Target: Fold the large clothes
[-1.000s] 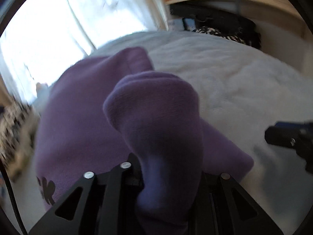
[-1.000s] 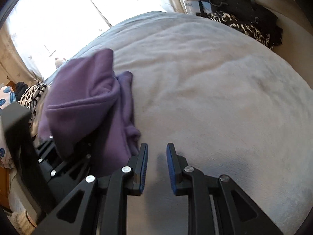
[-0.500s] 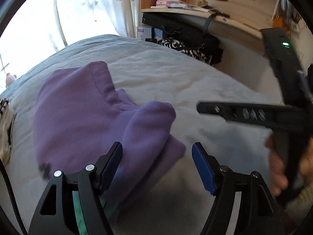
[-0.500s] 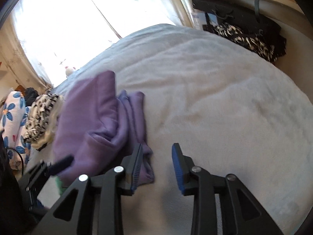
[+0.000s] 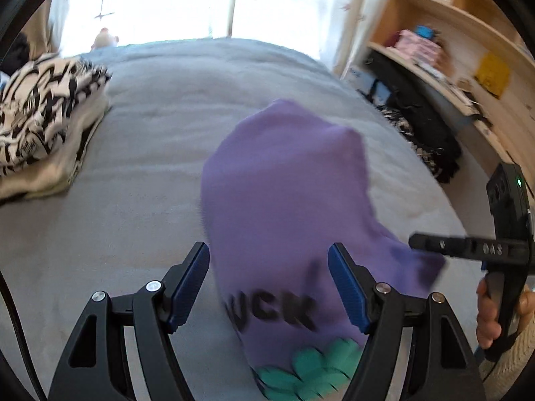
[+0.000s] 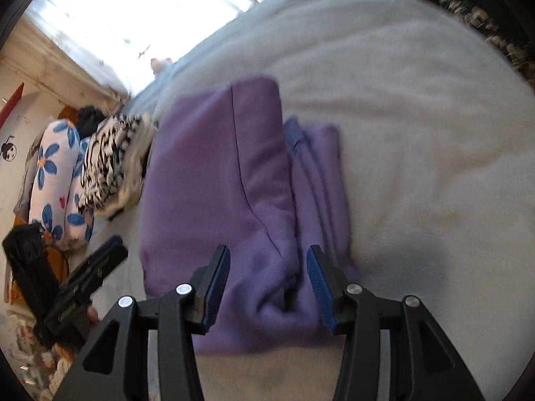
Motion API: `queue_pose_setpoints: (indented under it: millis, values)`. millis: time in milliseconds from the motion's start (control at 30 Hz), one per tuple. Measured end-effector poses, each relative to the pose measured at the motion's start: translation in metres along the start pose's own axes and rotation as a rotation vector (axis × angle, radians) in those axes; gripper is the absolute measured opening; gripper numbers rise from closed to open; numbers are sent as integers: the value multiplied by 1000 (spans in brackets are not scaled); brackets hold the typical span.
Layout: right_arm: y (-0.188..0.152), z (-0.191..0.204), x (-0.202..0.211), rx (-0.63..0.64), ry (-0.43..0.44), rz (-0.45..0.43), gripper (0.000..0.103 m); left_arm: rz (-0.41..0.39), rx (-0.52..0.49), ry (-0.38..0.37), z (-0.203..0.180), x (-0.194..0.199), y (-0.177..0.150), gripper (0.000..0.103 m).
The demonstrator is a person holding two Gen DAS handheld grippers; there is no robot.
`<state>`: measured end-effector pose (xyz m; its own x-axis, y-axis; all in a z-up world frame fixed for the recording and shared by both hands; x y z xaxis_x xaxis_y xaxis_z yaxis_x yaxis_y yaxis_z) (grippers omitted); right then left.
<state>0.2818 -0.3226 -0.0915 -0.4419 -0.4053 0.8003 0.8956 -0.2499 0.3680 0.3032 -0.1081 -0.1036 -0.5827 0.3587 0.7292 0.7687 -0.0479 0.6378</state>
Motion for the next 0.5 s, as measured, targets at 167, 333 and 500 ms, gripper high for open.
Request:
queue_pose_setpoints:
  millis: [167,333,500]
  values:
    - [4,-6,-47,8,57,121,47,24,15,12,11,-31,12,72]
    - [0,-3,-45,61,36,74,16,36,61,-1,8,-45,25,72]
    - [-11,-18,8,59,26,-81,15,21,-12,12,-21,-55,28,66]
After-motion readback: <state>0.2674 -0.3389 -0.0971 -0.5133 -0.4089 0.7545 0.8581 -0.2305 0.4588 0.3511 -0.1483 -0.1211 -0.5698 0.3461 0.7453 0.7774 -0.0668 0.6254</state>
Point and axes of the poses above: each gripper's, at about its wrist camera, not at the fingertips, and x roughly against the way its jaws point, z to its left, y to its top, the point moved 4 cm from there along -x, roughly the way its jaws point, and after that the axes turned 3 degrees about -z, right-handed, at the moved point
